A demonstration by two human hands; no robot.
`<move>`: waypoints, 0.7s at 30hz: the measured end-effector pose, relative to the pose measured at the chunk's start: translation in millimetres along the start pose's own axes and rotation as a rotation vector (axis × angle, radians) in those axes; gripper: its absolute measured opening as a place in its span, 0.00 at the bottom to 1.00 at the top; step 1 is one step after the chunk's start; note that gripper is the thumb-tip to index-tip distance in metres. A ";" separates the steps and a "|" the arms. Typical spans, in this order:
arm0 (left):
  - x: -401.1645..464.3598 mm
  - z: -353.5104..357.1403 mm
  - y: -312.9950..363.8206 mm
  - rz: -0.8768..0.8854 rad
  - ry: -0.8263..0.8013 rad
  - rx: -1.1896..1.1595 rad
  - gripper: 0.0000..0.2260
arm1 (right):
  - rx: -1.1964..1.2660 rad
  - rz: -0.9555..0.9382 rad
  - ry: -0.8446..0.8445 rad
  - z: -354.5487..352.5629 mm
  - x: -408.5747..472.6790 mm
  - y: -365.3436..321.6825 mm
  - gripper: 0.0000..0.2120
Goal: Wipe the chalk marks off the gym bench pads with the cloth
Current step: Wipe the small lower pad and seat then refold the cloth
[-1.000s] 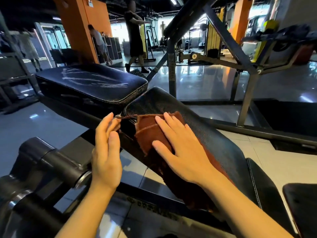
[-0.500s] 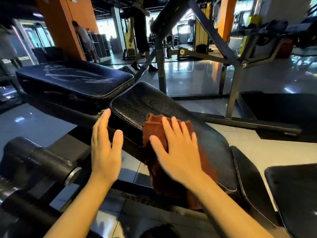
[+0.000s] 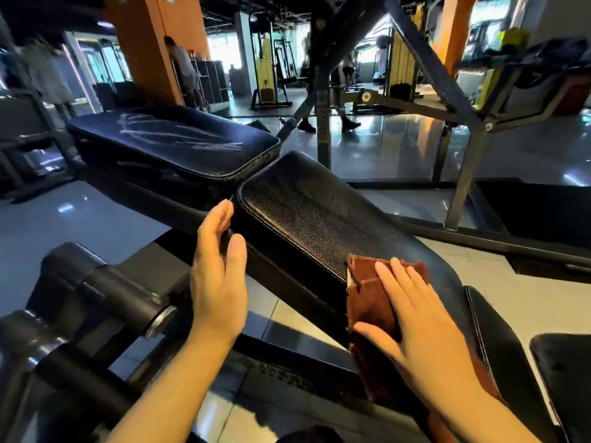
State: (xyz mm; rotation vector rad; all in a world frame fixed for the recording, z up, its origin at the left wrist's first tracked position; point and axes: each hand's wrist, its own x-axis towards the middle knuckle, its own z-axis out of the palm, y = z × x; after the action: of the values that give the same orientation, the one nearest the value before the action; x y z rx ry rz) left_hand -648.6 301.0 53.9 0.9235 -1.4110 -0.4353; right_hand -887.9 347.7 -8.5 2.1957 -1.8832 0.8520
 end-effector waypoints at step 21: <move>2.6 -12.6 0.6 -0.026 -0.063 -0.048 0.18 | 0.196 0.018 0.027 -8.8 22.1 -39.7 0.40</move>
State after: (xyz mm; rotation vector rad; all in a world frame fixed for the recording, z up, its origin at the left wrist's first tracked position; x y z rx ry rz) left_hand -636.4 303.0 57.2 0.8965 -1.4408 -0.5192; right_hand -852.0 340.9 19.9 2.2650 -1.8826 1.1080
